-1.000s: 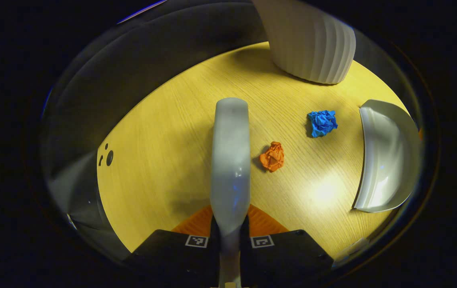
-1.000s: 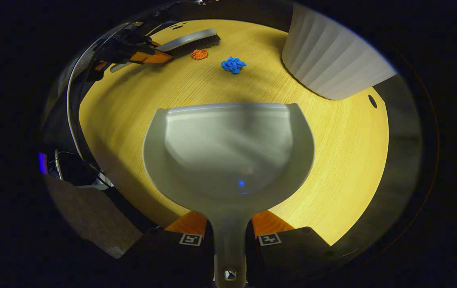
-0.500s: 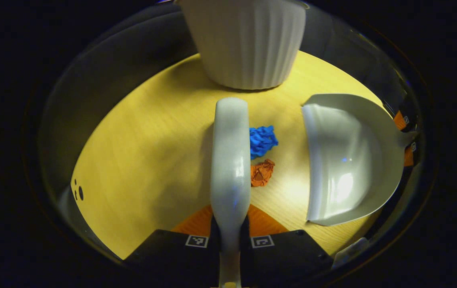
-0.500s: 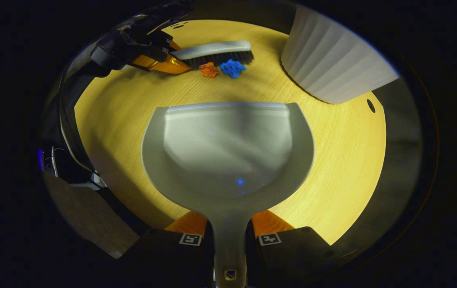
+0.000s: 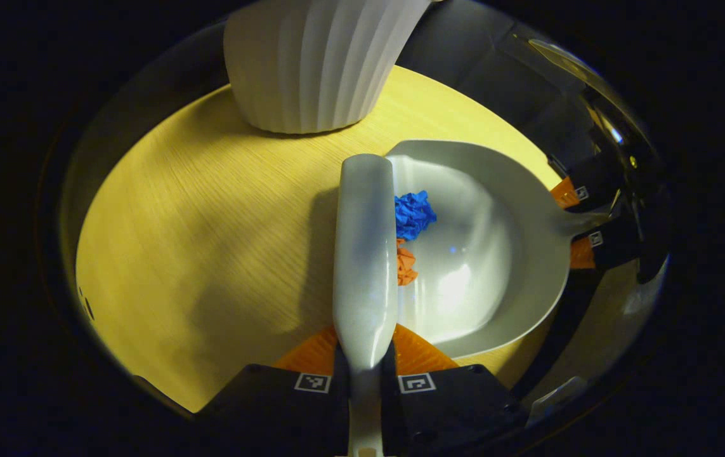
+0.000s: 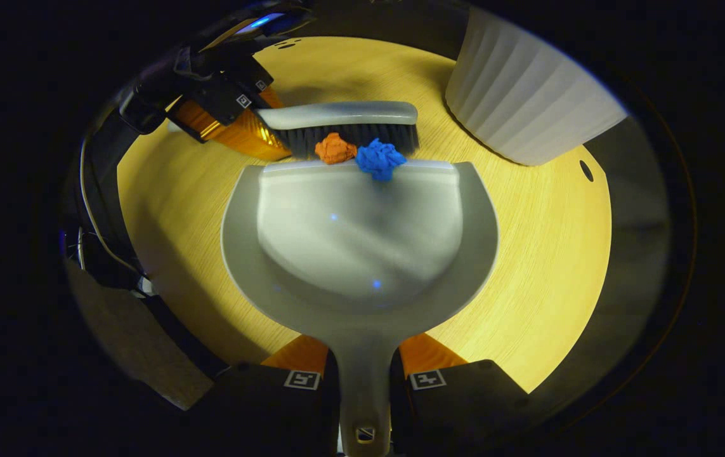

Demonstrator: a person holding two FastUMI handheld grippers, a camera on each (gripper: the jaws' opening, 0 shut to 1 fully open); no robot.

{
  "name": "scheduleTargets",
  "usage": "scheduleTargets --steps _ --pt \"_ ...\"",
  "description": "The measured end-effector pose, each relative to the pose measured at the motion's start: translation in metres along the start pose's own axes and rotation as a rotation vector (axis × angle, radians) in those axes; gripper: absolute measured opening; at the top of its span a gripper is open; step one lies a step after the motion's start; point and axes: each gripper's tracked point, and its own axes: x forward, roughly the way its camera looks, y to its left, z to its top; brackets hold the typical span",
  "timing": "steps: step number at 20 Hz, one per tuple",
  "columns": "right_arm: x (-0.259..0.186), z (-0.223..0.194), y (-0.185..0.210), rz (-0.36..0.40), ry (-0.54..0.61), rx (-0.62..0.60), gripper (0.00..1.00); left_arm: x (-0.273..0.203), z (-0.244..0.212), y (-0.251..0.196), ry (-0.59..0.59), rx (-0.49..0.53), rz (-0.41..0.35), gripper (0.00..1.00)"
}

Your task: Pick up the small broom and dustpan from the desktop, sweep the trash into the dustpan with the broom, and then empty the trash into the garbage bin.

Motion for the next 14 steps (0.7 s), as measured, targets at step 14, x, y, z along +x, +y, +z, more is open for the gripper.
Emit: scheduleTargets --steps 14 --pt "0.0 0.0 0.007 -0.014 -0.143 0.118 0.39 -0.077 -0.025 0.015 -0.256 -0.19 0.291 0.24"
